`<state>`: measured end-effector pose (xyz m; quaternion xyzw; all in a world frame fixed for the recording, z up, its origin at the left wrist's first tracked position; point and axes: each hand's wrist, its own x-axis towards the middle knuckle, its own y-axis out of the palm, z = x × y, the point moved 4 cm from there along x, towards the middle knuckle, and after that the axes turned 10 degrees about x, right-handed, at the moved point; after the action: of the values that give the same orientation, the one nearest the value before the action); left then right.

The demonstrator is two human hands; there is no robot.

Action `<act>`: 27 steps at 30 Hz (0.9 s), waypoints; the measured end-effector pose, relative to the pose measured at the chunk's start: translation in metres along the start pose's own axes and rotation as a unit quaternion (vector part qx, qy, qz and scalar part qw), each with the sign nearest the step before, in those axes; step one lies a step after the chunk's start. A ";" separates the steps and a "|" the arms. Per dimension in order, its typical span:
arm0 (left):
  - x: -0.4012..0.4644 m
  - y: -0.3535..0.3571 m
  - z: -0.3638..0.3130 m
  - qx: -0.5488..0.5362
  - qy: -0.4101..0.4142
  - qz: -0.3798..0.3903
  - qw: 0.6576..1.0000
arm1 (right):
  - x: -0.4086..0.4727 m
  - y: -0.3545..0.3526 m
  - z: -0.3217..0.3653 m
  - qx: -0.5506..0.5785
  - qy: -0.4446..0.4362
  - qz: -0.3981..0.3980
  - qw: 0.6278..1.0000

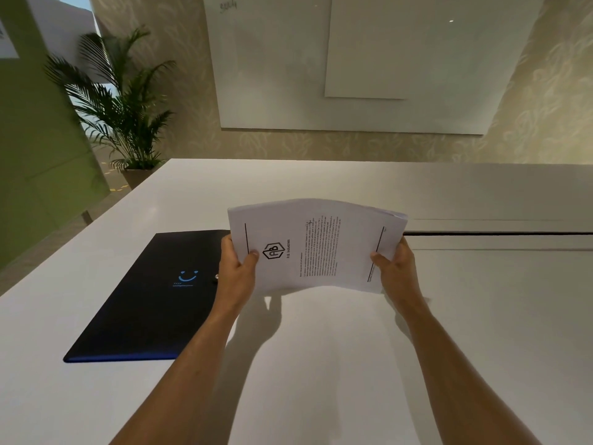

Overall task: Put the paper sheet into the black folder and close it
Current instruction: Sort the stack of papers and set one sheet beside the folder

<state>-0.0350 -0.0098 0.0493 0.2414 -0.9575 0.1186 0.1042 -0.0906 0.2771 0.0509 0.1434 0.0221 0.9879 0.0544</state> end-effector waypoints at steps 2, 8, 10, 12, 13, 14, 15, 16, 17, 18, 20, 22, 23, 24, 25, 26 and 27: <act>-0.001 0.000 0.002 0.003 0.001 -0.002 1.000 | -0.002 0.002 0.001 -0.004 0.000 -0.007 1.000; 0.002 -0.004 -0.002 0.014 0.005 0.009 1.000 | -0.001 -0.005 0.013 -0.019 0.016 -0.020 1.000; 0.007 -0.008 0.000 0.011 0.001 0.017 1.000 | 0.000 -0.012 0.016 0.012 0.053 -0.017 0.998; 0.010 -0.013 0.001 0.003 0.001 0.009 1.000 | 0.002 -0.020 0.016 0.057 0.092 -0.029 0.994; 0.011 -0.015 0.001 -0.006 0.003 -0.004 1.000 | 0.002 -0.024 0.015 0.078 0.110 -0.045 0.990; 0.010 -0.018 0.001 -0.020 -0.001 -0.021 1.000 | 0.000 -0.028 0.014 0.098 0.125 -0.063 0.985; 0.009 -0.020 0.003 -0.042 -0.016 -0.041 0.998 | -0.002 -0.030 0.013 0.113 0.137 -0.081 0.981; 0.009 -0.022 0.007 -0.068 -0.039 -0.061 0.995 | -0.005 -0.032 0.013 0.125 0.145 -0.096 0.977; 0.008 -0.023 0.012 -0.098 -0.076 -0.078 0.989 | -0.008 -0.032 0.012 0.139 0.152 -0.110 0.972; 0.007 -0.022 0.017 -0.135 -0.117 -0.091 0.980 | -0.011 -0.031 0.011 0.157 0.160 -0.124 0.967; 0.002 -0.015 0.026 -0.193 -0.184 -0.094 0.959 | -0.016 -0.026 0.004 0.195 0.182 -0.158 0.951; -0.013 0.004 0.026 -0.233 -0.221 -0.072 0.944 | -0.021 -0.017 -0.006 0.202 0.202 -0.178 0.942; -0.023 0.015 0.022 -0.257 -0.232 -0.049 0.937 | -0.022 -0.011 -0.013 0.206 0.212 -0.184 0.938; -0.033 0.028 0.017 -0.275 -0.244 -0.015 0.930 | -0.023 -0.005 -0.020 0.214 0.224 -0.190 0.932; -0.041 0.041 0.013 -0.285 -0.246 0.026 0.926 | -0.026 0.002 -0.026 0.221 0.244 -0.196 0.924; -0.048 0.052 0.007 -0.287 -0.239 0.065 0.925 | -0.029 0.010 -0.032 0.227 0.265 -0.200 0.916; -0.051 0.061 0.002 -0.290 -0.229 0.087 0.925 | -0.032 0.017 -0.037 0.234 0.286 -0.201 0.907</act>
<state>-0.0205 0.0641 0.0234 0.1367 -0.9651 -0.2140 -0.0637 -0.0720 0.2552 0.0071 -0.1441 0.2955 0.9212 0.2081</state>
